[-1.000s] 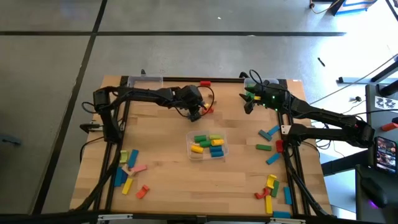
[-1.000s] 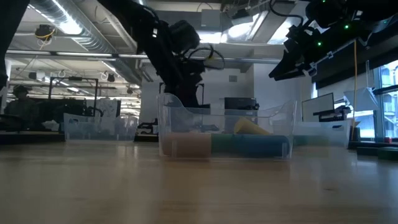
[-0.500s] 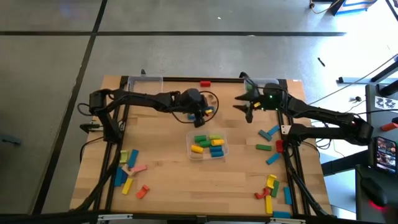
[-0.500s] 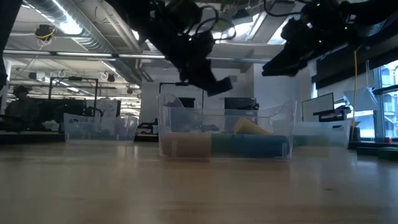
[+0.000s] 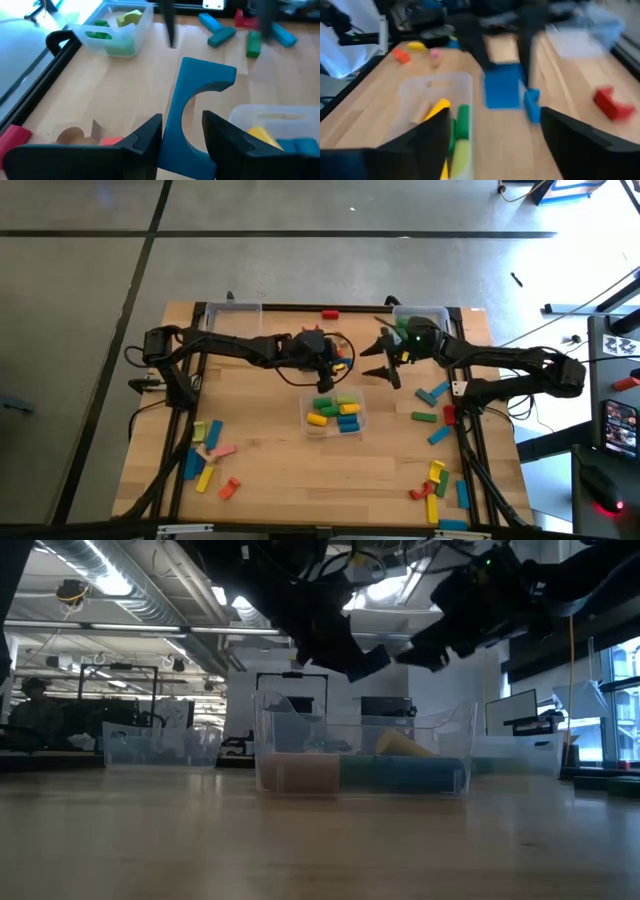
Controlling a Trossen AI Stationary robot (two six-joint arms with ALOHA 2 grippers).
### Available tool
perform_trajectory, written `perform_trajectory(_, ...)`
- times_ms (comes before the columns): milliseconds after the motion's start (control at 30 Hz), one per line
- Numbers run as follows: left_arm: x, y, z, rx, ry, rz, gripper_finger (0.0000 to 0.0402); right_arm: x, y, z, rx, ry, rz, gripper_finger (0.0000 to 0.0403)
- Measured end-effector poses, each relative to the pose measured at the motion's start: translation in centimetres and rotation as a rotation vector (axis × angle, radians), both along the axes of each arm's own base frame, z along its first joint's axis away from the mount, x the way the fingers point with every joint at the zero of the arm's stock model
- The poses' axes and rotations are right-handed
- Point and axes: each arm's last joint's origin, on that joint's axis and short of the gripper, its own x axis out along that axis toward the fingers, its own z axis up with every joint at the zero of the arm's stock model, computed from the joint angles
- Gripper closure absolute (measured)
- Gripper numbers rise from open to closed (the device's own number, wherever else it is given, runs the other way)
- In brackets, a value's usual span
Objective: Sort blocks by size
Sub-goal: Put the blue arch block into the top right transparent bin
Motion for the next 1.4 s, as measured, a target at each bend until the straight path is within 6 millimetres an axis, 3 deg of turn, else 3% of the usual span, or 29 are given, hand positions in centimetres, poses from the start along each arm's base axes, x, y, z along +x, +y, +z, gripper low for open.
perform_trajectory(233, 0.0, 0.0, 0.0, -0.045, -0.015, 0.031, 0.0276, 1.1, 1.3, 0.5, -0.133, -0.048, -0.130, 0.0054)
perform_trajectory(500, 0.3, -0.2, 0.5, -0.041, -0.069, 0.025, 0.0274, 2.1, 2.0, -0.1, -0.142, -0.048, -0.119, 0.0052)
perform_trajectory(967, 0.4, -0.6, 0.4, -0.009, -0.059, -0.005, 0.0273, 3.4, 1.6, -1.0, -0.135, -0.046, -0.121, 0.0055)
perform_trajectory(1133, 0.4, -0.6, 0.4, -0.008, -0.058, -0.007, 0.0273, 3.4, 1.6, -1.0, -0.134, -0.045, -0.122, 0.0097)
perform_trajectory(1400, 0.4, -0.6, 0.4, 0.006, -0.054, -0.015, 0.0273, 3.4, 1.6, -1.0, -0.134, -0.045, -0.122, 0.0213)
